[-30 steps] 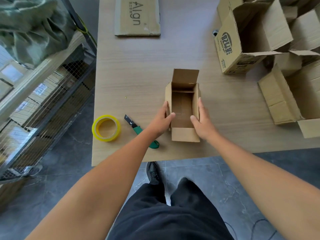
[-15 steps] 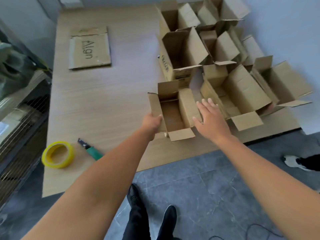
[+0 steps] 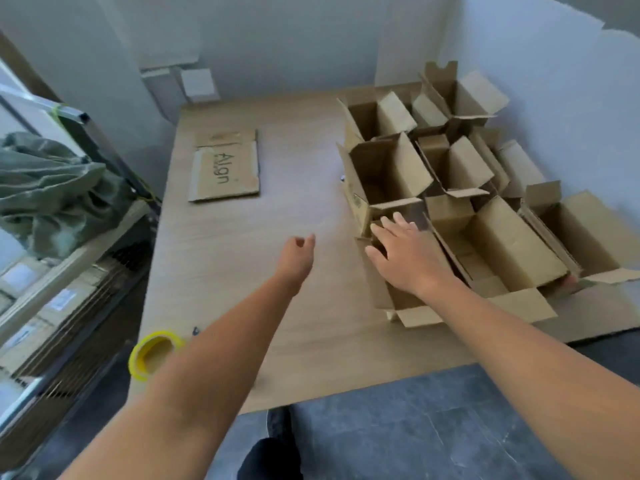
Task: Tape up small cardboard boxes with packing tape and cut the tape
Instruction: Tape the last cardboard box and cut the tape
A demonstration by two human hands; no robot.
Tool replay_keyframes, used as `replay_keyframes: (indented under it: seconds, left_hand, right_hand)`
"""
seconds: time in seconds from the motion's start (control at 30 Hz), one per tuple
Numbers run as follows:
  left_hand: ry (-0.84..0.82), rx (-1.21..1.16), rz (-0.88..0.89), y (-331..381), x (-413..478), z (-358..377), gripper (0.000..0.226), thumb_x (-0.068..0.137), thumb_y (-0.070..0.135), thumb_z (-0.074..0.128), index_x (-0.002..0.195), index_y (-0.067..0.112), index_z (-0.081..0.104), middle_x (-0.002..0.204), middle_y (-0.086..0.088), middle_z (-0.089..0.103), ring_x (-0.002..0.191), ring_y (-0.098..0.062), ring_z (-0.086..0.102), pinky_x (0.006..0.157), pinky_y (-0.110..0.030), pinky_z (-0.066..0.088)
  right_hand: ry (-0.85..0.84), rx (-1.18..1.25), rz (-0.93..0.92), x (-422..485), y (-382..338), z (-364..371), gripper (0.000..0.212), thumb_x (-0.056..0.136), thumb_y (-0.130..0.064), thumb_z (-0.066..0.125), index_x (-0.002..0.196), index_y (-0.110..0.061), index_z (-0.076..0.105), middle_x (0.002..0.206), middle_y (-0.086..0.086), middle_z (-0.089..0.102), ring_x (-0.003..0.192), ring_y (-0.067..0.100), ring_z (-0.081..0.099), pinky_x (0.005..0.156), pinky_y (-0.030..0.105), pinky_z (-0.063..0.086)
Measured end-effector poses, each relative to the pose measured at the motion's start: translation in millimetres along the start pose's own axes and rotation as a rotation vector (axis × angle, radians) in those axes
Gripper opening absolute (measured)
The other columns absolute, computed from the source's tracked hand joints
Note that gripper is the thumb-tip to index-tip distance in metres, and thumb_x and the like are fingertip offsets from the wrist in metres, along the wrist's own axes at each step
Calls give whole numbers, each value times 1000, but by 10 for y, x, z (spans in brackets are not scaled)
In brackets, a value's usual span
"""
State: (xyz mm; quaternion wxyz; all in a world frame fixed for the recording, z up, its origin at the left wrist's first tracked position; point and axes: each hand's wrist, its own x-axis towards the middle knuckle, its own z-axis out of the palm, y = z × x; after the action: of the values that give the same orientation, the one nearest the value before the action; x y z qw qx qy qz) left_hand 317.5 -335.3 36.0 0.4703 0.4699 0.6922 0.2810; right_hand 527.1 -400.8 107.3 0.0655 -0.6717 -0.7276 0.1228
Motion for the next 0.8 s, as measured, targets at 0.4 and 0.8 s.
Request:
replay_keyframes:
  seconds: [0.4, 0.8]
  left_hand:
    - [275, 200, -159, -759, 2865, -2353, 79, 93, 58, 56, 149, 6, 38, 151, -14, 43, 135, -33, 44, 111, -47, 40]
    - [349, 174, -121, -774, 4009, -2414, 47, 92, 46, 64, 131, 21, 56, 133, -5, 58, 125, -28, 52, 107, -45, 43]
  right_hand:
    - [-247, 274, -2, 3058, -1854, 1352, 68, 103, -42, 46, 158, -8, 25, 165, 12, 22, 153, 25, 17, 125, 37, 15]
    - [-337, 252, 159, 4069, -1934, 2120, 87, 96, -59, 50, 162, -16, 11, 169, 9, 9, 155, 23, 8, 124, 35, 11]
